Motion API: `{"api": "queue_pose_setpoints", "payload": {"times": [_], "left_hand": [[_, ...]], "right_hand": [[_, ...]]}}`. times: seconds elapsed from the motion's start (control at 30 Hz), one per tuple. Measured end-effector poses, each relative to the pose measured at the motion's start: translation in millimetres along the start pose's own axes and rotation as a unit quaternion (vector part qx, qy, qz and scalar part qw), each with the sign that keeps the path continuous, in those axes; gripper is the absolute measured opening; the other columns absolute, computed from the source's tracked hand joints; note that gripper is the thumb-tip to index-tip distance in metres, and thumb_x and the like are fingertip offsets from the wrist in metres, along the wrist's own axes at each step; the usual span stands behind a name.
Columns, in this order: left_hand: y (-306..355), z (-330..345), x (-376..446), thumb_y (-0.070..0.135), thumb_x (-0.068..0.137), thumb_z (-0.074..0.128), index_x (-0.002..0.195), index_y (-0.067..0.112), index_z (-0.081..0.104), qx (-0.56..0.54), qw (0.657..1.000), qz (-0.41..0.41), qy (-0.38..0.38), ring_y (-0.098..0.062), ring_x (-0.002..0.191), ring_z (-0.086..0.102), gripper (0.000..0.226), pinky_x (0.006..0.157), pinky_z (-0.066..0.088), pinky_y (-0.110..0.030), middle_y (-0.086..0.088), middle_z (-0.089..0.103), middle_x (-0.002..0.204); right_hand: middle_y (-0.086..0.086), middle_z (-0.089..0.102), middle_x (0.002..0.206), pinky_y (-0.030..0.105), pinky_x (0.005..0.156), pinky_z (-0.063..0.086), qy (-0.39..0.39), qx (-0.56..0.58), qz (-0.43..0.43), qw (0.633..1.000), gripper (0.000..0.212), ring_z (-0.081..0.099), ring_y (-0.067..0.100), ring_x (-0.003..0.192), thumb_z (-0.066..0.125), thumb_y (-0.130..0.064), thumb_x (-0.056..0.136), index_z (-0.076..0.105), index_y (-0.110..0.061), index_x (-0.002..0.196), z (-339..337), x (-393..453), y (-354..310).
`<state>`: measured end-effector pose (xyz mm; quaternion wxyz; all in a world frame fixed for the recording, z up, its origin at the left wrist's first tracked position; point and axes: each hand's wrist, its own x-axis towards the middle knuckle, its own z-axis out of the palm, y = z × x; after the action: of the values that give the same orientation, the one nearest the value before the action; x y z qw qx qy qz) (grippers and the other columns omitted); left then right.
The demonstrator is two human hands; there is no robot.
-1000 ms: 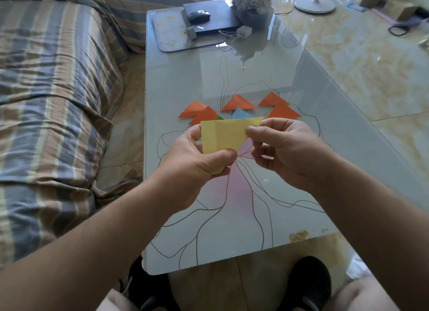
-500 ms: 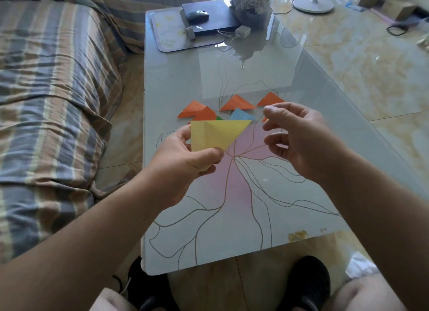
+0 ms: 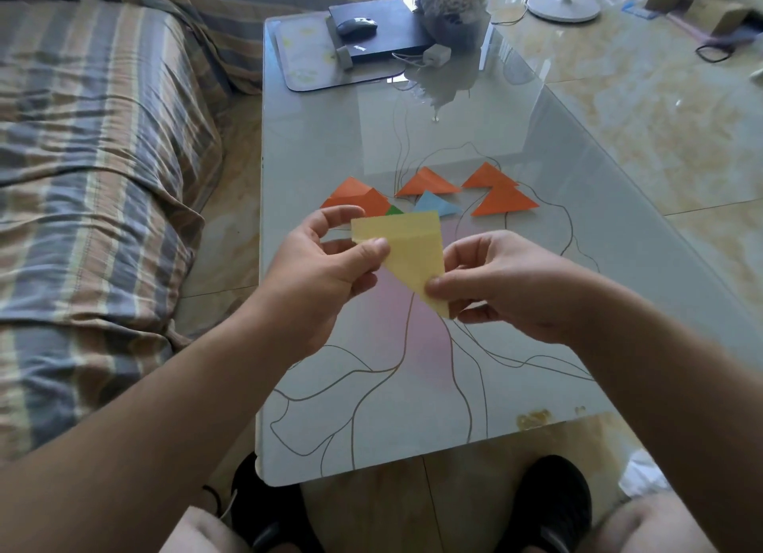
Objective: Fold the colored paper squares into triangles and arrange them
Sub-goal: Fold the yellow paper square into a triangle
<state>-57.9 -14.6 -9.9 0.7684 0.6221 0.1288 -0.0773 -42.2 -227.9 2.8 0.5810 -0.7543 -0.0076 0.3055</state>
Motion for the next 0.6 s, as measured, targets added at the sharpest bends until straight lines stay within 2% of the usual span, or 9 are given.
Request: {"api": "queue_pose_setpoints", "payload": {"times": [0.1,0.2,0.37,0.47,0.6], "left_hand": [[-2,4,0,0.019,0.082,0.079,0.123,0.018,0.062,-0.047,0.999,-0.013,0.001,-0.014,0.073,0.069,0.045,0.070,0.058,-0.027,-0.004,0.073,0.088],[-8,12,-3,0.029,0.075,0.078,0.109,0.011,0.066,-0.089,0.995,-0.050,-0.015,-0.013,0.068,0.065,0.040,0.065,0.058,-0.026,-0.002,0.068,0.078],[-19,19,-10,0.015,0.093,0.070,0.104,0.002,0.071,-0.018,0.998,-0.058,-0.036,-0.015,0.066,0.062,0.017,0.065,0.057,-0.026,-0.008,0.067,0.076],[-17,19,-10,0.013,0.095,0.068,0.093,0.004,0.069,-0.009,0.998,-0.055,-0.040,-0.015,0.063,0.060,0.009,0.064,0.055,-0.028,-0.008,0.065,0.073],[-16,20,-12,0.012,0.096,0.068,0.089,0.011,0.066,-0.011,0.998,-0.054,-0.035,-0.015,0.067,0.061,0.007,0.066,0.056,-0.030,-0.007,0.065,0.076]], "right_hand": [[0.004,0.071,0.079,0.033,0.074,0.050,-0.001,0.029,-0.004,1.000,0.006,0.064,0.017,0.069,0.076,-0.014,0.092,0.075,-0.011,0.096,12,2,2],[0.002,0.069,0.078,0.032,0.071,0.049,0.021,0.106,-0.024,0.994,0.005,0.060,0.014,0.063,0.072,-0.014,0.095,0.075,-0.012,0.097,20,6,5],[0.002,0.069,0.079,0.033,0.071,0.047,0.050,0.141,-0.029,0.988,0.012,0.059,0.014,0.062,0.071,-0.020,0.096,0.077,-0.011,0.102,23,8,9],[0.001,0.070,0.077,0.033,0.071,0.048,0.061,0.133,-0.026,0.989,0.011,0.060,0.014,0.063,0.070,-0.020,0.096,0.076,-0.011,0.099,26,7,10],[0.001,0.069,0.075,0.034,0.072,0.050,0.066,0.118,-0.031,0.990,0.007,0.060,0.013,0.064,0.070,-0.016,0.095,0.076,-0.012,0.096,26,7,8]]}}
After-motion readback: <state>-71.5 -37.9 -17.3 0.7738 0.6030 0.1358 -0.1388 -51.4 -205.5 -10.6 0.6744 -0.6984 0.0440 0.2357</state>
